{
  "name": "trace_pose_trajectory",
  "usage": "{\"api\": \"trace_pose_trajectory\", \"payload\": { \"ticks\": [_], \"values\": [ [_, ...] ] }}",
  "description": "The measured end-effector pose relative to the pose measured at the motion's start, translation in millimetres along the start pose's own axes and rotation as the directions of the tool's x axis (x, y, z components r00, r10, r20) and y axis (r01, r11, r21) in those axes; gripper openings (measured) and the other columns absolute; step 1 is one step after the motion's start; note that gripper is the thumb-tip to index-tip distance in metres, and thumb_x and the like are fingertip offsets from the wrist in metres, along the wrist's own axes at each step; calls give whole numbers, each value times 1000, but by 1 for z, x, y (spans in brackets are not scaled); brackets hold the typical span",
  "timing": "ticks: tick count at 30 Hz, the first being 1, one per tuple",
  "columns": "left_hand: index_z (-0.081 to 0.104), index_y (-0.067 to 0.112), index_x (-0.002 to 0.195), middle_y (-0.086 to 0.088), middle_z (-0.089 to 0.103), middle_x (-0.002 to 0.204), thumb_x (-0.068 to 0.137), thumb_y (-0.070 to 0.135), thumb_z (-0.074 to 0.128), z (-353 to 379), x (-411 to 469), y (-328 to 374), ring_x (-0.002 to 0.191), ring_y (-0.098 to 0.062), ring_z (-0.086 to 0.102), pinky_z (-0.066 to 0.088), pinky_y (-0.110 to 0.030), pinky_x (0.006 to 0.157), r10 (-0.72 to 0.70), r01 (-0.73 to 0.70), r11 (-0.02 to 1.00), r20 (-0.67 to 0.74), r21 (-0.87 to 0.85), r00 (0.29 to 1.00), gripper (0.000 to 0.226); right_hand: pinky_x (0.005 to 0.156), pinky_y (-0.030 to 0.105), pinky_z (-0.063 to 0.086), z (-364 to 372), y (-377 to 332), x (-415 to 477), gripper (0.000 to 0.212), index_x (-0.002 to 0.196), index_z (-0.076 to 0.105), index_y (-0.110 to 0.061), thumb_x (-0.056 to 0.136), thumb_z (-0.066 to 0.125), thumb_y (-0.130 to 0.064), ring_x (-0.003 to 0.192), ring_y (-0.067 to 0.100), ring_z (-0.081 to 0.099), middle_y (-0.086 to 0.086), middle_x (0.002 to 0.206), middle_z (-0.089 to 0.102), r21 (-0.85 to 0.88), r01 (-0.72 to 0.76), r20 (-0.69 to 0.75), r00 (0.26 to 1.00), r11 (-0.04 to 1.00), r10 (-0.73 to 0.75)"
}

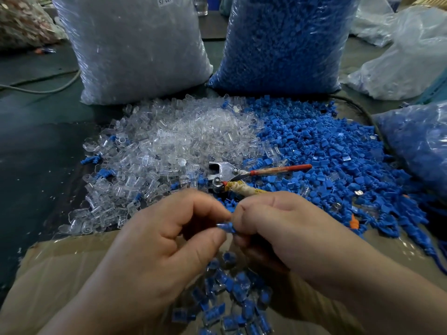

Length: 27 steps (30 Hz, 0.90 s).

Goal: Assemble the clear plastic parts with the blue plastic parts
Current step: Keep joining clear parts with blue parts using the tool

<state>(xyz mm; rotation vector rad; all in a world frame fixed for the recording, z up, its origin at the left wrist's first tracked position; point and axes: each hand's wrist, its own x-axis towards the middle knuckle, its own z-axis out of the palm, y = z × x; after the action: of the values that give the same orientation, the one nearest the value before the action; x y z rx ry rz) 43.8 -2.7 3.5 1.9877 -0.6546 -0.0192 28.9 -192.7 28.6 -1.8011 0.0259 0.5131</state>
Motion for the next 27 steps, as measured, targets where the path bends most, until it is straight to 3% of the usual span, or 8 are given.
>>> {"api": "trace_pose_trajectory", "payload": {
  "ticks": [3,5,11,15,18,20,23,27],
  "values": [
    [66,43,91,17,70,76,77,41,65,-11,2,-3,62,-5,66,52,-14,53,-79,83,980,-30,178,996,14,56,34,47,0,9,5,33,79,56,-23,87,45,-53,59,6,52,-9,69,59,-660,97,-159,951,745,-265],
    [65,45,89,23,68,78,76,34,67,-16,3,-5,65,-3,65,53,-14,60,-147,128,955,53,269,988,17,69,36,50,-1,12,6,31,90,53,-32,90,37,-59,76,6,56,-14,85,58,-823,82,-166,912,563,-374],
    [64,45,87,24,63,91,73,57,51,-17,7,-2,81,3,63,49,-17,64,-168,45,914,273,404,947,23,68,34,39,-3,18,13,42,122,45,-38,91,31,-63,98,14,53,-15,109,53,-897,66,-148,886,437,-439],
    [61,47,89,32,63,89,78,59,56,-15,8,-8,76,9,61,46,-12,52,-197,162,874,28,457,980,17,60,33,36,4,18,18,47,128,37,-38,92,32,-66,98,21,56,-7,109,52,-925,75,-108,888,372,-447],
    [53,52,105,28,62,83,73,66,52,-11,9,-18,70,6,59,40,-15,54,-216,272,784,-165,558,962,35,52,32,27,10,18,25,45,125,36,-35,93,31,-67,92,23,57,-5,102,49,-940,89,-68,897,330,-437],
    [54,50,123,29,58,86,77,72,47,-6,9,-22,74,6,57,45,-20,64,-194,247,712,-154,658,969,52,50,33,25,11,18,29,44,119,41,-32,94,28,-67,87,23,57,-5,96,47,-946,90,-61,895,313,-441],
    [62,43,125,21,60,97,86,60,47,2,11,-19,87,-7,63,50,-27,70,-170,189,658,-100,729,980,45,49,33,21,12,22,32,42,109,44,-31,95,24,-65,82,25,57,-4,93,48,-947,106,-41,894,302,-446],
    [47,54,137,21,51,99,82,64,34,3,14,-15,95,0,52,38,-19,74,-218,191,684,-52,704,975,57,51,34,30,7,21,32,34,103,42,-33,95,26,-61,74,22,51,-8,85,42,-930,144,-20,899,337,-438]
  ]
}}
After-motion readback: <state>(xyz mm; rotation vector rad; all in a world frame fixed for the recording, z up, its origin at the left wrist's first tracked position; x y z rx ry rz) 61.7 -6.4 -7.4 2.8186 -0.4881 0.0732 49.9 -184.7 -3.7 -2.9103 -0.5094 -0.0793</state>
